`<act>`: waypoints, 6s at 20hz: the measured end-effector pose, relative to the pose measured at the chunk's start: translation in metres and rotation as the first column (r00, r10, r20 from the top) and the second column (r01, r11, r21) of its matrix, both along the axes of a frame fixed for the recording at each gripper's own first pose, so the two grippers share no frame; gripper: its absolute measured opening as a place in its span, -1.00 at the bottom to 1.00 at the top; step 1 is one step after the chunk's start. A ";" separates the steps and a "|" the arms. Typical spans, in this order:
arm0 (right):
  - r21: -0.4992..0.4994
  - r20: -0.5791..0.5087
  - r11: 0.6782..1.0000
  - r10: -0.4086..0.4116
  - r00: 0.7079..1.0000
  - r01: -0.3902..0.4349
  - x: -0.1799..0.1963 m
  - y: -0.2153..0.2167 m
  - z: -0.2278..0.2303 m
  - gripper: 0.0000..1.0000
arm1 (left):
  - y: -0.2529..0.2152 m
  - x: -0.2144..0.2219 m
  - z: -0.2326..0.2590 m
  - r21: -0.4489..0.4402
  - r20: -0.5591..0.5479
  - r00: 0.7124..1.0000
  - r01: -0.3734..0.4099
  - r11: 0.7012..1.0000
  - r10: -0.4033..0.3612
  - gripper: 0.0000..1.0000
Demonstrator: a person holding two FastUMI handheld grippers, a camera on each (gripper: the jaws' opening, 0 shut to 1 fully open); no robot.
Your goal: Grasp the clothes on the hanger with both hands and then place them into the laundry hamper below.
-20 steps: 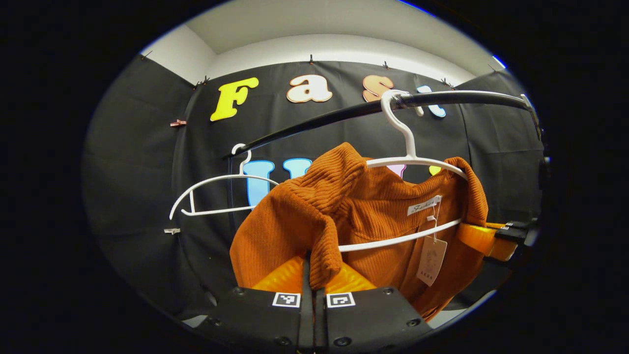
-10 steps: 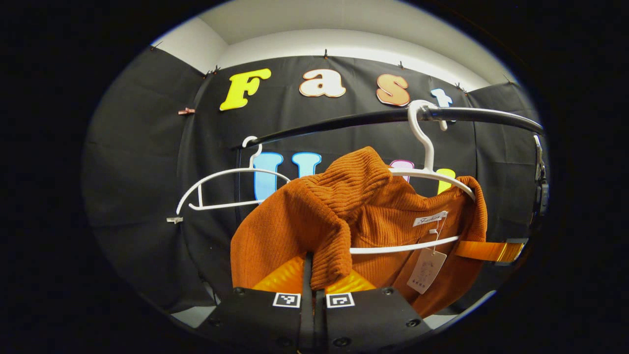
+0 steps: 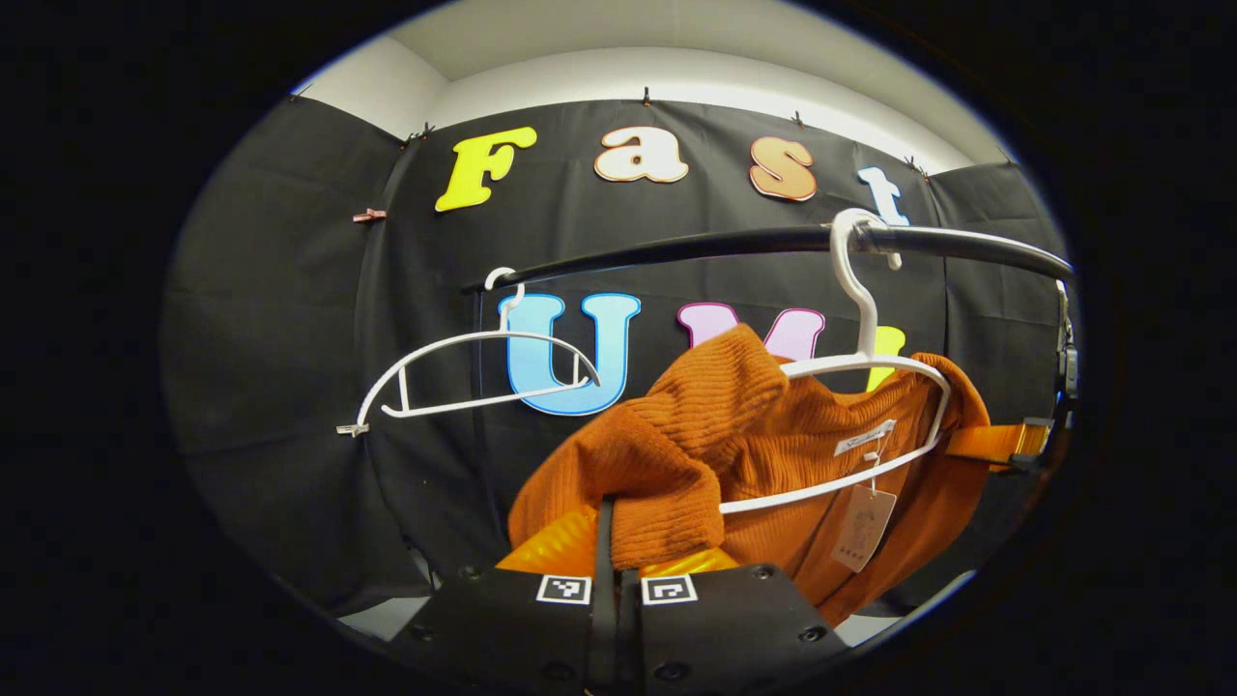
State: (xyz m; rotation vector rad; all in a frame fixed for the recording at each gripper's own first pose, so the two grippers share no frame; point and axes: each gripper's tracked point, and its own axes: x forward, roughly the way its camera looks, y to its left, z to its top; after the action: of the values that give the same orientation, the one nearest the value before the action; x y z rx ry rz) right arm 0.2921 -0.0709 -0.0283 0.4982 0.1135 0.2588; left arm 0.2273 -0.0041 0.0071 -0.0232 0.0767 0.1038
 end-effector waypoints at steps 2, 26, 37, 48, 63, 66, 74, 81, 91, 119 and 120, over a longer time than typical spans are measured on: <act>-0.015 0.066 0.997 -0.075 0.995 0.077 0.006 -0.016 0.018 -0.92 | 0.000 -0.002 0.002 0.000 0.003 1.000 -0.002 1.000 0.002 -0.91; 0.033 -0.306 0.993 0.117 0.945 -0.112 -0.047 0.101 -0.192 -0.92 | 0.106 -0.041 -0.112 0.059 -0.215 0.968 -0.118 0.991 0.128 -0.91; 0.072 -0.307 0.951 0.307 0.901 -0.300 -0.115 0.197 -0.211 -0.91 | -0.001 -0.048 -0.197 -0.076 -0.221 0.956 0.179 0.981 -0.192 -0.90; -0.050 -0.478 0.970 0.185 0.859 -0.236 -0.095 0.154 -0.376 -0.91 | -0.053 0.006 -0.341 -0.229 -0.351 0.897 0.197 0.953 -0.270 -0.91; -0.361 -0.657 0.892 -0.038 0.753 -0.270 -0.118 0.092 -0.539 0.75 | -0.045 -0.015 -0.525 -0.034 -0.677 0.719 0.187 0.982 -0.160 0.96; -0.364 -0.669 0.895 -0.059 0.740 -0.258 -0.125 0.094 -0.538 0.72 | -0.045 -0.020 -0.523 -0.017 -0.675 0.721 0.196 0.980 -0.156 0.92; -0.446 -0.559 0.867 -0.077 0.825 -0.221 -0.131 0.096 -0.455 0.96 | -0.034 -0.048 -0.443 -0.001 -0.608 0.778 0.196 0.981 -0.156 0.92; -0.470 -0.458 0.868 -0.085 0.885 -0.159 -0.147 0.105 -0.365 0.97 | -0.019 -0.084 -0.350 -0.012 -0.513 0.839 0.206 0.979 -0.183 0.92; -0.477 -0.198 0.879 -0.092 0.976 -0.014 -0.167 0.100 -0.190 0.97 | -0.012 -0.137 -0.188 -0.029 -0.274 0.948 0.159 0.987 -0.161 0.92; -0.450 0.290 0.857 -0.125 0.949 0.250 -0.273 0.089 0.062 0.96 | -0.011 -0.245 0.026 0.033 0.125 0.988 0.091 0.995 -0.095 0.93; -0.451 0.289 0.856 -0.126 0.949 0.251 -0.274 0.088 0.061 0.96 | -0.011 -0.245 0.027 0.032 0.130 0.987 0.090 0.995 -0.093 0.93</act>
State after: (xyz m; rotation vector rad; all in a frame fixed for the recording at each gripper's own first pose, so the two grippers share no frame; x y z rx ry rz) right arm 0.0180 0.0168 0.0323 -0.0298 -0.1189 0.0886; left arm -0.0180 -0.0147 0.0339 -0.0005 -0.0550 0.0115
